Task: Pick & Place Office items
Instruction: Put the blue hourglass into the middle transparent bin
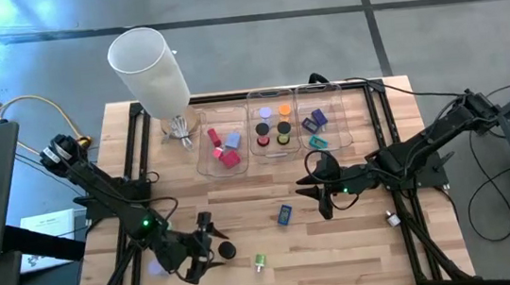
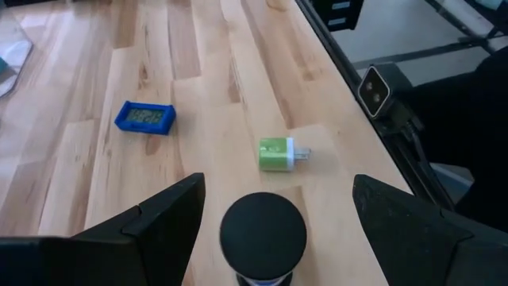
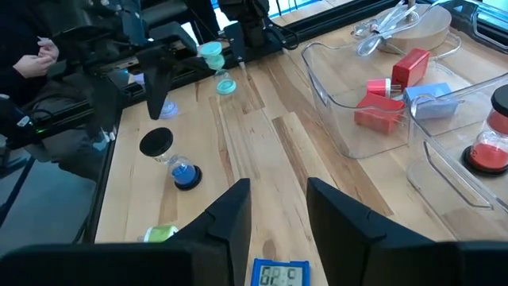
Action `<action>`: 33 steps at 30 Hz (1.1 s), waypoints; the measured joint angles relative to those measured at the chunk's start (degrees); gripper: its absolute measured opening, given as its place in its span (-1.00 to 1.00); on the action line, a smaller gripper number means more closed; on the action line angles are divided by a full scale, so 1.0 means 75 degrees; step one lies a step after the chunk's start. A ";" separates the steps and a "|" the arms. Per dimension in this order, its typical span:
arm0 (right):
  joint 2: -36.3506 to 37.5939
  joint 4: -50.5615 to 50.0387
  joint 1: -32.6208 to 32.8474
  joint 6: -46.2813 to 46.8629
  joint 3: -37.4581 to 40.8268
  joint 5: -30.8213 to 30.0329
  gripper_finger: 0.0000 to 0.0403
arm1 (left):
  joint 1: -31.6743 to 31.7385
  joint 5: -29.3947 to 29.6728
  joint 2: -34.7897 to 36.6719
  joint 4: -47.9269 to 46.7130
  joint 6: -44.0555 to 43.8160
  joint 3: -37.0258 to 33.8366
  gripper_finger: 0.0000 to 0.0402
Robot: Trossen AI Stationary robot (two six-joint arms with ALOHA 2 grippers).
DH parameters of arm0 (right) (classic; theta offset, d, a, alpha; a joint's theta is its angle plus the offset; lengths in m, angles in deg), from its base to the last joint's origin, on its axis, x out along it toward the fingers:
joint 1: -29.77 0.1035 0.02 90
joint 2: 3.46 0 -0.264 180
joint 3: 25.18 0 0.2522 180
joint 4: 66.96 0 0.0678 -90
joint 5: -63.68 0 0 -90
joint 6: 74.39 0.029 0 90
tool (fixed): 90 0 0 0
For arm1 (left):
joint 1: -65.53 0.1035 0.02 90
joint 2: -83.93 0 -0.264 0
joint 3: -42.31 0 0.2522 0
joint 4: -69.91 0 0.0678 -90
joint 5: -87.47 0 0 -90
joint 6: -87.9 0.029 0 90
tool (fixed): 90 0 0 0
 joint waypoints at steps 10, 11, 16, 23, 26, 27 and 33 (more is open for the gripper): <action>0.0000 0.0006 0.0000 -0.0003 0.0002 -0.0002 -0.45 | 0.0215 0.0028 0.0012 -0.2303 -0.0485 0.1246 0.56; 0.0000 0.0006 0.0000 0.0000 0.0000 -0.0001 -0.45 | 0.0252 0.0010 0.0012 -0.2551 -0.0494 0.1450 0.56; 0.0000 0.0003 0.0000 -0.0003 0.0000 0.0000 -0.45 | 0.0508 -0.0651 0.0015 -0.3429 -0.0855 0.2283 0.56; 0.0000 -0.0050 0.0000 -0.0029 0.0000 -0.0003 -0.45 | 0.0654 -0.1138 -0.0477 -0.4236 -0.1041 0.3301 0.56; 0.0000 -0.0050 0.0000 -0.0029 0.0000 0.0000 -0.45 | 0.0648 -0.1214 -0.0976 -0.4844 -0.1000 0.4101 0.56; 0.0000 -0.0050 0.0000 -0.0029 0.0000 0.0005 -0.45 | 0.0649 -0.1217 -0.1183 -0.5136 -0.0997 0.4423 0.56; 0.0000 -0.0061 0.0070 -0.0006 0.0000 0.0231 -0.45 | 0.0654 -0.1222 -0.2381 -0.7431 -0.1296 0.6100 0.56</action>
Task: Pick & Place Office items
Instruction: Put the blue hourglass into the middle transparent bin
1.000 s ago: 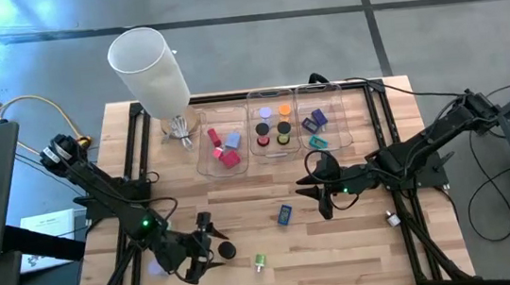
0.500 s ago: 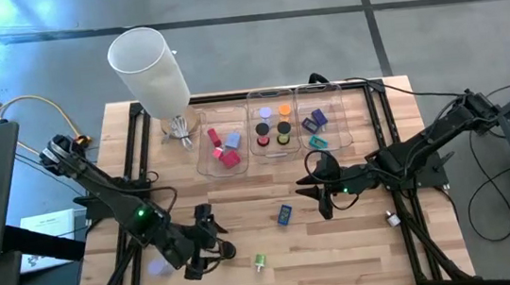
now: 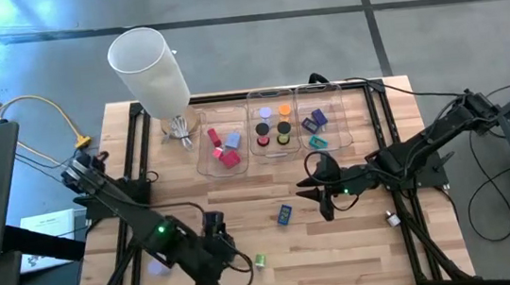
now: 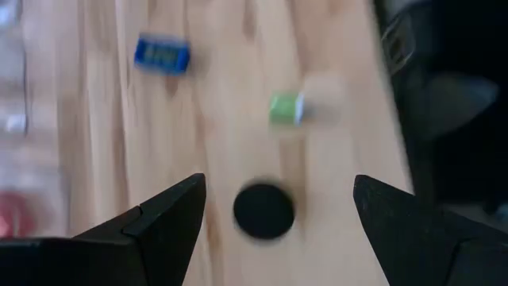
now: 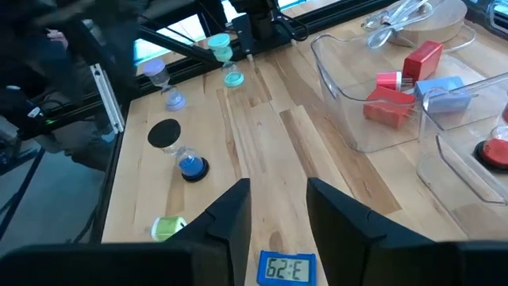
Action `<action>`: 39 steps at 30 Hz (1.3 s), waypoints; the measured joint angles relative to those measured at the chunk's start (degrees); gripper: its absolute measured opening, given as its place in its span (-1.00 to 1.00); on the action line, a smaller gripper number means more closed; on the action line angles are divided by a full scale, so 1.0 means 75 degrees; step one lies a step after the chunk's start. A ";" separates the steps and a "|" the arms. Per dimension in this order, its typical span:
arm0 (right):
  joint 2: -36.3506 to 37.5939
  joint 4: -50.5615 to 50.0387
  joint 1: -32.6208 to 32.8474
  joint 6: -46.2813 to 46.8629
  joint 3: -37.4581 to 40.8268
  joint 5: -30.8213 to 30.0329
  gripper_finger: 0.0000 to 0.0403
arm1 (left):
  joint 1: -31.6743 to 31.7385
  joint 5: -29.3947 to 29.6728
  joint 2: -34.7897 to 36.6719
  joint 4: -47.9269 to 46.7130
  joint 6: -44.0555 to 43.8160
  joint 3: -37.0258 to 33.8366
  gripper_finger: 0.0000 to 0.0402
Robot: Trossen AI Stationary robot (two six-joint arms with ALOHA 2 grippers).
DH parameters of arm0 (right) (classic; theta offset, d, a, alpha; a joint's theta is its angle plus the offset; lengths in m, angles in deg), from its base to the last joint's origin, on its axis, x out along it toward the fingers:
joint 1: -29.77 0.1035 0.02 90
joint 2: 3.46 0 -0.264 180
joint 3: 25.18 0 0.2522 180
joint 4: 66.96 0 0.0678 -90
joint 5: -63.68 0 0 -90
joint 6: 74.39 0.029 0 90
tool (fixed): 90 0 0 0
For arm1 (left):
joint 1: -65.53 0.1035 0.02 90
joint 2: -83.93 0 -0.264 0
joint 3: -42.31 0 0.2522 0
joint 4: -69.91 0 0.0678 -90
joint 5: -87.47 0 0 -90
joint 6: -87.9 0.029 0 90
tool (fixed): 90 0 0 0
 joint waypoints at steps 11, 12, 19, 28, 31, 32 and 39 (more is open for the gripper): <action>-0.0058 0.0037 0.0295 0.0000 -0.0001 -0.0042 -0.45 | 0.0369 -0.1226 -0.0736 -0.0815 -0.0351 0.0241 0.56; -0.0115 0.0091 0.0295 0.0000 -0.0001 -0.0043 -0.45 | 0.0373 -0.1253 -0.0738 -0.0834 -0.0325 0.0241 0.56; -0.0693 0.0280 0.0330 -0.0012 0.0002 -0.0042 -0.45 | 0.0373 -0.1258 -0.0953 -0.0840 0.0288 0.0241 0.56; -0.1108 0.0656 0.0297 -0.0132 0.0002 -0.0045 -0.45 | 0.0417 -0.1185 -0.1008 -0.0873 0.0684 0.0224 0.56; -0.1110 0.0752 0.0286 -0.0227 0.0002 -0.0055 -0.45 | 0.0479 -0.1179 -0.1008 -0.0885 0.0684 0.0107 0.56; -0.1110 0.0743 0.0289 -0.0227 0.0002 -0.0059 -0.45 | 0.0498 -0.1182 -0.1008 -0.0897 0.0684 0.0065 0.56; -0.1110 0.0743 0.0277 -0.0233 0.0002 -0.0059 -0.45 | 0.0499 -0.1182 -0.1008 -0.0880 0.0686 -0.0100 0.56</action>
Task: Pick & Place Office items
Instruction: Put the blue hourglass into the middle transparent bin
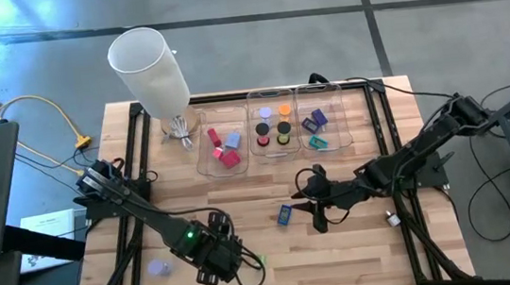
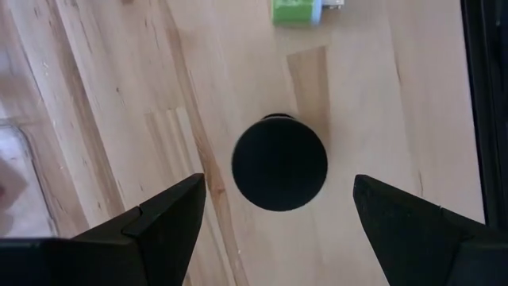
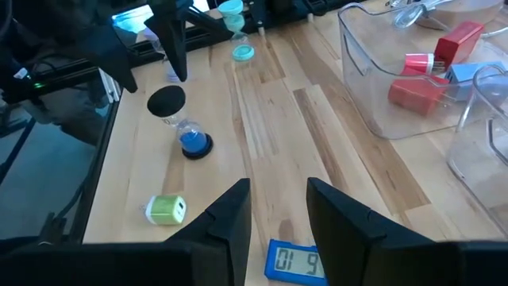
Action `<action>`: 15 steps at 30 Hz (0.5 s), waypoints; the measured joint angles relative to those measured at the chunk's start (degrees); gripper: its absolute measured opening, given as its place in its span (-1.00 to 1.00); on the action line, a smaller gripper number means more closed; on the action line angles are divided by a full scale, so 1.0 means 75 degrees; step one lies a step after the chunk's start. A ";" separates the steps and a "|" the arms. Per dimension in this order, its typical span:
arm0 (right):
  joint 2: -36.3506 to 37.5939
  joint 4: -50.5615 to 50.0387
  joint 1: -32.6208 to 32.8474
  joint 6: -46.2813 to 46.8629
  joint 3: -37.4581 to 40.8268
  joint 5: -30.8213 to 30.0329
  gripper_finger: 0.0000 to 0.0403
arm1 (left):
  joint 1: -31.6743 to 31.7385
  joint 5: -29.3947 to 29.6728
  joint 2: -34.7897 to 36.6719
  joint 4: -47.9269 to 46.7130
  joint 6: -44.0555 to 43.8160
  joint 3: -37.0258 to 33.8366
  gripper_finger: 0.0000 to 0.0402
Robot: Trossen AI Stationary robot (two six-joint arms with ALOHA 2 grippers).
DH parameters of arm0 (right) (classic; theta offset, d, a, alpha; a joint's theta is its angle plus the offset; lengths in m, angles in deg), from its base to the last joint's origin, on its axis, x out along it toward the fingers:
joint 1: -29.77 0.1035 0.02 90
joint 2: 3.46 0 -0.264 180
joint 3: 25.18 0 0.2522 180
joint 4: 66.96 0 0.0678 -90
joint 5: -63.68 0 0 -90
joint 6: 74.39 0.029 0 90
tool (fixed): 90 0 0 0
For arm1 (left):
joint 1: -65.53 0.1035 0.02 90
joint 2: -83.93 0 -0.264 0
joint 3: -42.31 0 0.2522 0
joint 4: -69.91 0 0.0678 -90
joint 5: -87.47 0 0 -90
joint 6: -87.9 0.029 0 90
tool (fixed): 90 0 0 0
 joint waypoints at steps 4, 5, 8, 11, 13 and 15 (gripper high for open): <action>0.0000 0.0000 0.0000 -0.0016 0.0000 -0.0003 -0.45 | 0.0002 0.0001 0.0000 0.0091 0.0001 -0.0132 0.56; 0.0000 -0.0003 0.0000 -0.0029 0.0000 -0.0001 -0.45 | 0.0002 0.0006 0.0000 0.0155 0.0001 -0.0185 0.56; 0.0000 0.0000 0.0000 -0.0031 0.0000 -0.0003 -0.45 | 0.0002 0.0006 0.0000 0.0177 0.0001 -0.0338 0.56; 0.0000 -0.0002 0.0000 -0.0032 0.0000 -0.0003 -0.45 | 0.0027 -0.0001 0.0000 0.0299 0.0004 -0.0464 0.56; 0.0000 -0.0003 0.0000 -0.0032 0.0000 -0.0003 -0.45 | 0.0037 0.0006 0.0000 0.0342 0.0004 -0.0466 0.56; 0.0000 -0.0003 0.0000 -0.0032 0.0000 -0.0003 -0.45 | 0.0051 0.0009 0.0000 0.0453 0.0015 -0.0468 0.56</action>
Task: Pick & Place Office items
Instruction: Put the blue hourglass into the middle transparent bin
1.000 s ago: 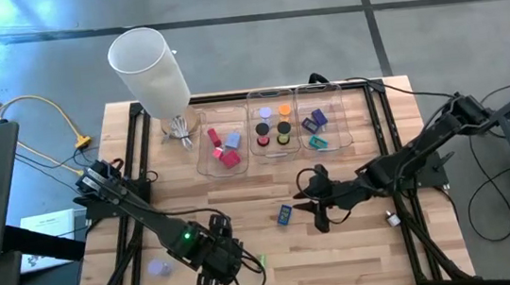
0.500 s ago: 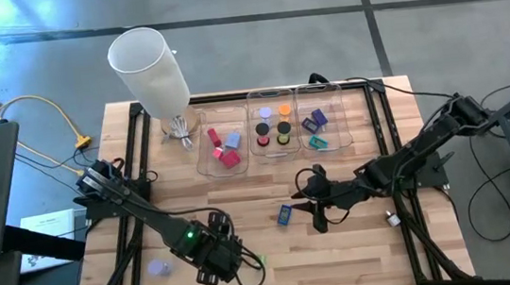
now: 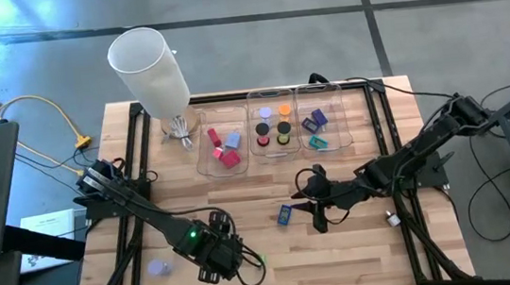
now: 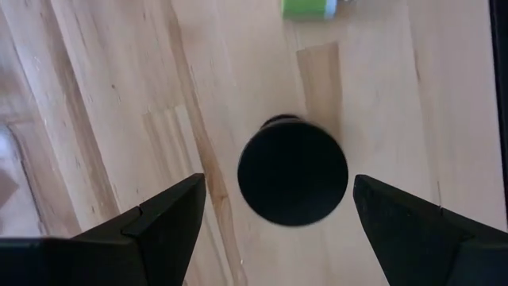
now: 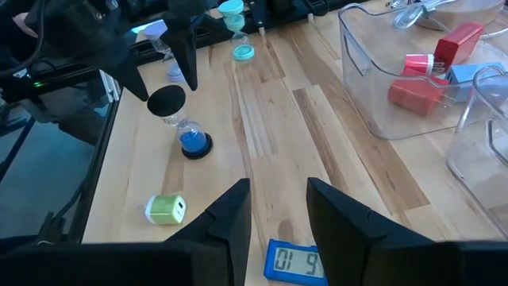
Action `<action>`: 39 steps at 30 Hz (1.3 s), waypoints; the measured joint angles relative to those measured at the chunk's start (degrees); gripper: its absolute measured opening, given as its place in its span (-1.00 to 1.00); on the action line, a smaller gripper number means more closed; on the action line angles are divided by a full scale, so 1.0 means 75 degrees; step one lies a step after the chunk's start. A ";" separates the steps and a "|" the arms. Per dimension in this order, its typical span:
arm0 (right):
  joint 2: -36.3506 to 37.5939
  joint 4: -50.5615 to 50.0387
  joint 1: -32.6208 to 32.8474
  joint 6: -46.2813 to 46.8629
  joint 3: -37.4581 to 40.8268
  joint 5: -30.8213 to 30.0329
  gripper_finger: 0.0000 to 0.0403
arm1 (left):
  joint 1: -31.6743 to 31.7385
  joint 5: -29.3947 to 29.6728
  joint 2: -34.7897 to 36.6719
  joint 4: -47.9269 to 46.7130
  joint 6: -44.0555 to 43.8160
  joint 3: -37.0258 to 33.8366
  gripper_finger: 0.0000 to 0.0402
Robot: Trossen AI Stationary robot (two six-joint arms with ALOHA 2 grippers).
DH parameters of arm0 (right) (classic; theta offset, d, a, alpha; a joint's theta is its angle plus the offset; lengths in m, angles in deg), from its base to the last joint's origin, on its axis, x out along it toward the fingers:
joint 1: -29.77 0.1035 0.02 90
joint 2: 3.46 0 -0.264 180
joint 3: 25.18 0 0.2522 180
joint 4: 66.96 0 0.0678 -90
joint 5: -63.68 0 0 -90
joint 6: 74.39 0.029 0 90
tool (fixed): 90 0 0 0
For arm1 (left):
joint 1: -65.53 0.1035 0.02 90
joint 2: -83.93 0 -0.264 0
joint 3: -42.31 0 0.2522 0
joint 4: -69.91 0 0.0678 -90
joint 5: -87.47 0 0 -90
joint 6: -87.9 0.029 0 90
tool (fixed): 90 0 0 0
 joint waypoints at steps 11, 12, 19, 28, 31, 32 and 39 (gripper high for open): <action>0.0000 0.0002 0.0000 0.0000 0.0000 0.0003 -0.45 | 0.0207 -0.0308 0.0001 0.0614 0.0313 -0.0371 0.56; 0.0000 0.0003 0.0000 0.0000 0.0000 0.0001 -0.45 | 0.0222 -0.0308 0.0003 0.0696 0.0321 -0.0429 0.56; 0.0000 0.0003 0.0000 -0.0003 0.0000 0.0003 -0.45 | 0.0271 -0.0481 0.0003 0.1003 0.0441 -0.0729 0.56; 0.0000 0.0003 -0.0003 -0.0022 0.0000 -0.0061 -0.45 | 0.0286 -0.0510 0.0006 0.1544 0.0688 -0.1113 0.42; 0.0000 0.0005 -0.0003 0.0014 0.0000 -0.0061 -0.45 | 0.0286 -0.0510 0.0006 0.1644 0.0685 -0.1185 0.31; 0.0000 0.0006 -0.0003 0.0016 0.0000 -0.0061 -0.45 | 0.0286 -0.0510 0.0006 0.1671 0.0685 -0.1185 0.27; -0.0003 0.0023 -0.0003 0.0035 0.0000 -0.0086 -0.45 | 0.0283 -0.0510 0.0006 0.1663 0.0744 -0.1185 -0.01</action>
